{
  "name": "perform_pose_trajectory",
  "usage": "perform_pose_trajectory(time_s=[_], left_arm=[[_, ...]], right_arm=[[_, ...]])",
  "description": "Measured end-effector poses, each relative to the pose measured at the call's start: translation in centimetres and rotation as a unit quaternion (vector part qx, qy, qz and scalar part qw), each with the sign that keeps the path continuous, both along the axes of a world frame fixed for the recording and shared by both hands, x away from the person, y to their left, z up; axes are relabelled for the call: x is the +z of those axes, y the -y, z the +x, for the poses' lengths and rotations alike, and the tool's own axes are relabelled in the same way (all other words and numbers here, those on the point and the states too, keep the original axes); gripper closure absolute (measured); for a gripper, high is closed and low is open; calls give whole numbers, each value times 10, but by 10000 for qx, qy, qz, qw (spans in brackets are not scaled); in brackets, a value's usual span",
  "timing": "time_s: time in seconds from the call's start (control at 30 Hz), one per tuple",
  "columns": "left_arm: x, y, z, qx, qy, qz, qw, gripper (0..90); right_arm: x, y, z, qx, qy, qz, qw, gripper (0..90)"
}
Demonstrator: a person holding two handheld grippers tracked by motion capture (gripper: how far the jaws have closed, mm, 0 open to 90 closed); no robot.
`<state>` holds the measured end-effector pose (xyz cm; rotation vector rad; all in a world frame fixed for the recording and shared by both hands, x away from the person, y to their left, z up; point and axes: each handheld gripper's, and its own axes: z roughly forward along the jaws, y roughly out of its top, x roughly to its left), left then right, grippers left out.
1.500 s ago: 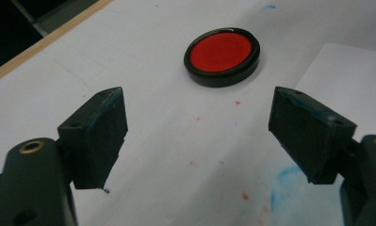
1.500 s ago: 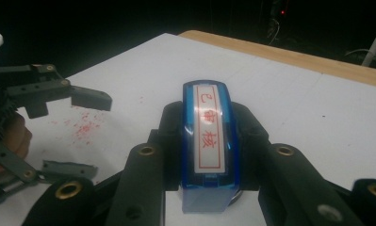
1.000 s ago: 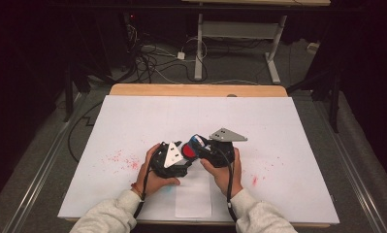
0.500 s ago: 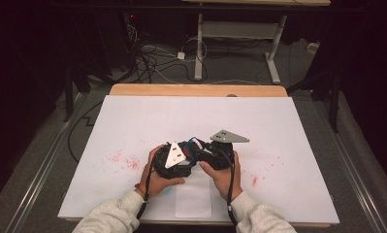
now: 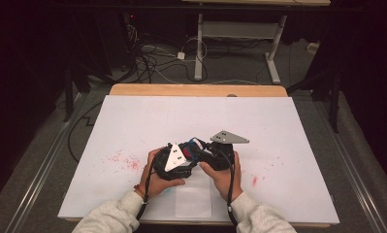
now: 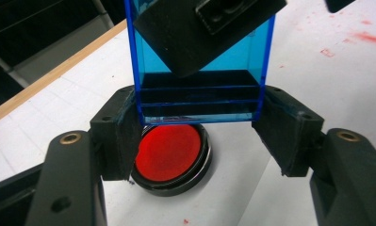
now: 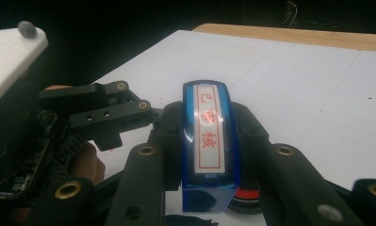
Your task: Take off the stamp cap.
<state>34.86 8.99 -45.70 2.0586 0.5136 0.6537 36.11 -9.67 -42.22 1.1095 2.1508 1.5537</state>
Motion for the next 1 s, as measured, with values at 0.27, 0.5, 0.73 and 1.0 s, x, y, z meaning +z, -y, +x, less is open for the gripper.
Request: perform_pose_trajectory(time_s=[0.27, 0.5, 0.73, 1.0], left_arm=[[0, 1, -1, 31, 52, 104, 9999, 385], [0, 2, -2, 60, 146, 325, 9993, 386], [1, 3, -2, 61, 158, 459, 9988, 390], [3, 3, -2, -22, 81, 559, 9984, 393]], right_arm=[[-1, -2, -1, 29, 25, -58, 10000, 698], [-1, -3, -2, 29, 10, -87, 10000, 699], [-2, -3, -2, 49, 17, -126, 9999, 700], [-2, -1, -2, 112, 2, -153, 9998, 699]])
